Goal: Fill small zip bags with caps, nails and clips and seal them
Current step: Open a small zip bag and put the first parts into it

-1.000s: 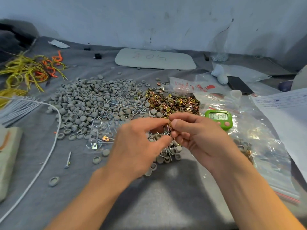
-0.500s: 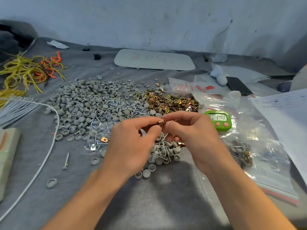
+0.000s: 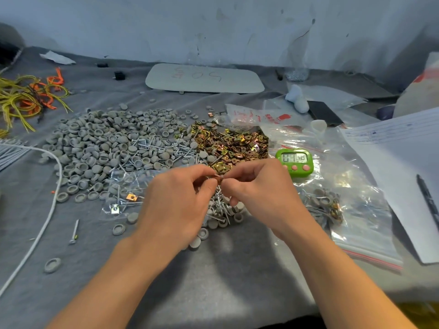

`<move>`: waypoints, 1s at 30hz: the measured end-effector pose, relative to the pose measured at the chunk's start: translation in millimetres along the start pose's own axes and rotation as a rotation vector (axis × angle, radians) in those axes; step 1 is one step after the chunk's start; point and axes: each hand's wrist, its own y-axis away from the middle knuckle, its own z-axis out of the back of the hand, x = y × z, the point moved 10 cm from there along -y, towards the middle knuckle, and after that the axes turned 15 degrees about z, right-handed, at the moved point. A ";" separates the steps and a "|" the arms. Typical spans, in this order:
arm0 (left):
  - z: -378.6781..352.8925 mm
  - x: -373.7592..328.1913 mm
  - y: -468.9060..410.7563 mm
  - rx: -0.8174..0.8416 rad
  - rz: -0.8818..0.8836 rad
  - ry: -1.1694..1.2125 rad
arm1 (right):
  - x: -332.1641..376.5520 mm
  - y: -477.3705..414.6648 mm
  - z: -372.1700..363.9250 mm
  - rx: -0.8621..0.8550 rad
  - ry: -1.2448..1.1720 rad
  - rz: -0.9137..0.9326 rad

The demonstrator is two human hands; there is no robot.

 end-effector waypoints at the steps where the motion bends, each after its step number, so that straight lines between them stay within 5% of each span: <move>1: 1.5 -2.5 0.4 -0.002 -0.009 0.015 | -2.5 1.0 -1.3 0.009 -0.011 -0.020; 13: -17.0 -22.9 10.3 0.131 0.007 0.095 | -30.5 23.3 -1.9 0.025 -0.378 -0.238; 20: -22.2 -23.5 14.6 0.146 0.031 0.175 | -26.2 25.5 -0.8 0.071 -0.341 -0.186; 30: -40.1 -6.6 2.6 0.381 0.297 0.668 | -17.9 19.1 16.2 0.067 -0.399 -0.049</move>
